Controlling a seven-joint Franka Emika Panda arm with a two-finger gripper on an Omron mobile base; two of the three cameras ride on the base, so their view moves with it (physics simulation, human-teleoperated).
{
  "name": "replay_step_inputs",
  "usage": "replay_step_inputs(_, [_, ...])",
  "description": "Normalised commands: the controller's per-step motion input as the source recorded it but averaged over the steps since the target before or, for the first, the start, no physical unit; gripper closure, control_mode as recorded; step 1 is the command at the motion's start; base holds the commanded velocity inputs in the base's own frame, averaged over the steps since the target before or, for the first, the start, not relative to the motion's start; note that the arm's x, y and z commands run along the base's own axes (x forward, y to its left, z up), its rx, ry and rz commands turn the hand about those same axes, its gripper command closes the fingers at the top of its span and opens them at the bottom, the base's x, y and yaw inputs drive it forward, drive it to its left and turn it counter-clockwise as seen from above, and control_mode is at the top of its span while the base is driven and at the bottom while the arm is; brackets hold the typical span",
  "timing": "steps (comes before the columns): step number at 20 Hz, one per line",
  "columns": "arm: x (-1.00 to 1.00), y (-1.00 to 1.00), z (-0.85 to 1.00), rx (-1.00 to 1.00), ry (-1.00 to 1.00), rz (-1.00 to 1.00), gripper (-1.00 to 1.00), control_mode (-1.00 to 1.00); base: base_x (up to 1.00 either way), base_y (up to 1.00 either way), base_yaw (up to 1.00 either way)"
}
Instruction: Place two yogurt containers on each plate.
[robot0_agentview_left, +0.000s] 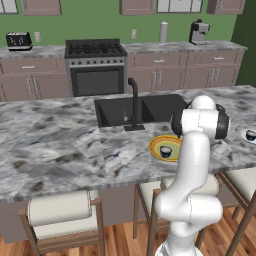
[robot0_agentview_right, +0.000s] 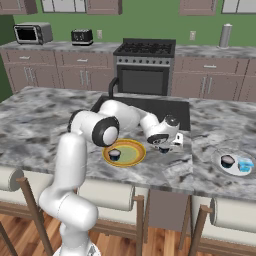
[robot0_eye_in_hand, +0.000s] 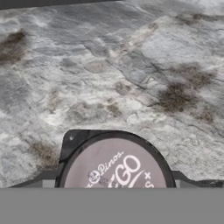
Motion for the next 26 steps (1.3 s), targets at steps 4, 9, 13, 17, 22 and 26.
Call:
replay_step_inputs(4, [-0.27, 0.07, 0.55, 0.12, 0.09, 0.00, 1.00, -1.00, 0.00, 0.00, 0.00])
replay_step_inputs(9, [-0.54, 0.28, 0.58, 0.03, 0.09, -0.01, 1.00, -1.00, 0.00, 0.00, 0.00])
replay_step_inputs(13, [-0.62, 0.43, 0.46, 0.01, 0.03, -0.02, 1.00, -1.00, 0.00, 0.00, 0.00])
replay_step_inputs(17, [-0.67, 0.48, 0.30, 0.01, 0.00, -0.05, 1.00, -1.00, 0.00, 0.00, 0.00])
replay_step_inputs(22, [-0.55, 0.60, 0.10, 0.01, 0.00, -0.09, 1.00, -1.00, 0.00, 0.00, 0.00])
replay_step_inputs(26, [-0.27, 0.67, 0.00, 0.00, 0.00, -0.10, 1.00, -1.00, 0.00, 0.00, 0.00])
